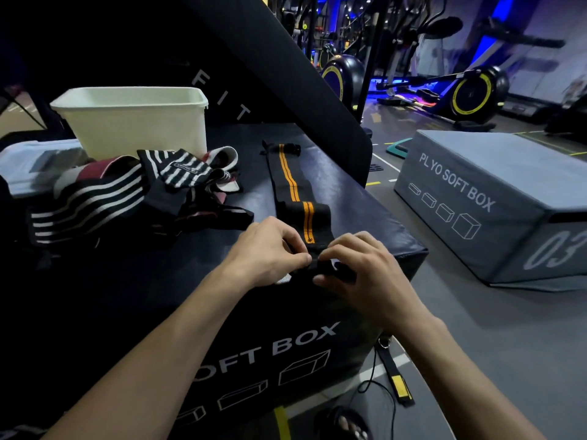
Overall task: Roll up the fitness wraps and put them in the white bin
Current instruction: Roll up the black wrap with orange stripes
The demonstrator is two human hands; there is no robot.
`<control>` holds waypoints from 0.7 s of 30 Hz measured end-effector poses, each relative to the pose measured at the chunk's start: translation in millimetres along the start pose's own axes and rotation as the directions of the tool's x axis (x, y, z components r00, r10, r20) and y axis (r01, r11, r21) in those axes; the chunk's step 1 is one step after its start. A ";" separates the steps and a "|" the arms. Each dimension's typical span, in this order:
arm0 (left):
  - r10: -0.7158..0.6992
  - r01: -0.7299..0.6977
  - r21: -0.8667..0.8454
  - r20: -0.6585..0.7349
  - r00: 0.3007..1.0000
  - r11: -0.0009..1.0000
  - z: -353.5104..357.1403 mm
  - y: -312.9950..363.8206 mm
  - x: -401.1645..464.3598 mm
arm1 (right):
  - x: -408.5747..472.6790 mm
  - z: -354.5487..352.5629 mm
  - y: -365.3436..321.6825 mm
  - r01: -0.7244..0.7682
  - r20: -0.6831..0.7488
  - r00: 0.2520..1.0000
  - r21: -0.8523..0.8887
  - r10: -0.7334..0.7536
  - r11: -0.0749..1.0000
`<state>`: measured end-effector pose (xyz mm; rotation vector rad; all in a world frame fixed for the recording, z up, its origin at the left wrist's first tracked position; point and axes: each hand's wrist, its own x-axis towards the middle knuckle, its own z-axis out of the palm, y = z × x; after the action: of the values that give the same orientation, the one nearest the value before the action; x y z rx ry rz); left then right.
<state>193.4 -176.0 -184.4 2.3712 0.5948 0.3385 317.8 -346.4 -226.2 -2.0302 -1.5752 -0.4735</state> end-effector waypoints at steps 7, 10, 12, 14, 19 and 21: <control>0.072 -0.066 -0.080 0.076 0.994 0.995 -2.7 -5.7 -2.8 | 4.6 5.3 14.5 0.037 0.000 0.999 0.038 -0.037 0.999; 0.122 -0.117 -0.079 0.061 0.991 0.990 -15.6 -8.3 3.6 | 7.5 7.0 14.3 0.047 -0.020 0.999 0.039 -0.046 0.998; 0.123 -0.136 -0.092 -0.134 0.983 0.986 -30.5 -8.7 17.3 | 7.1 7.2 14.3 0.065 -0.027 0.998 0.031 -0.064 0.997; 0.078 -0.089 -0.028 -0.269 0.960 0.996 -45.2 -6.2 38.1 | 5.9 6.7 14.8 0.078 -0.010 0.997 0.034 -0.078 0.996; -0.167 0.193 0.176 -0.149 0.975 0.965 -43.0 -5.9 110.4 | 7.6 8.2 15.7 0.096 -0.044 0.994 0.009 -0.096 0.995; -0.240 0.267 0.220 -0.141 0.960 0.938 -32.4 -13.1 134.2 | 8.6 8.9 16.9 0.102 -0.048 0.994 0.020 -0.101 0.995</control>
<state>292.4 -82.8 -157.5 2.4721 1.0353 0.3001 336.0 -337.6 -231.7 -1.9153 -1.6533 -0.5355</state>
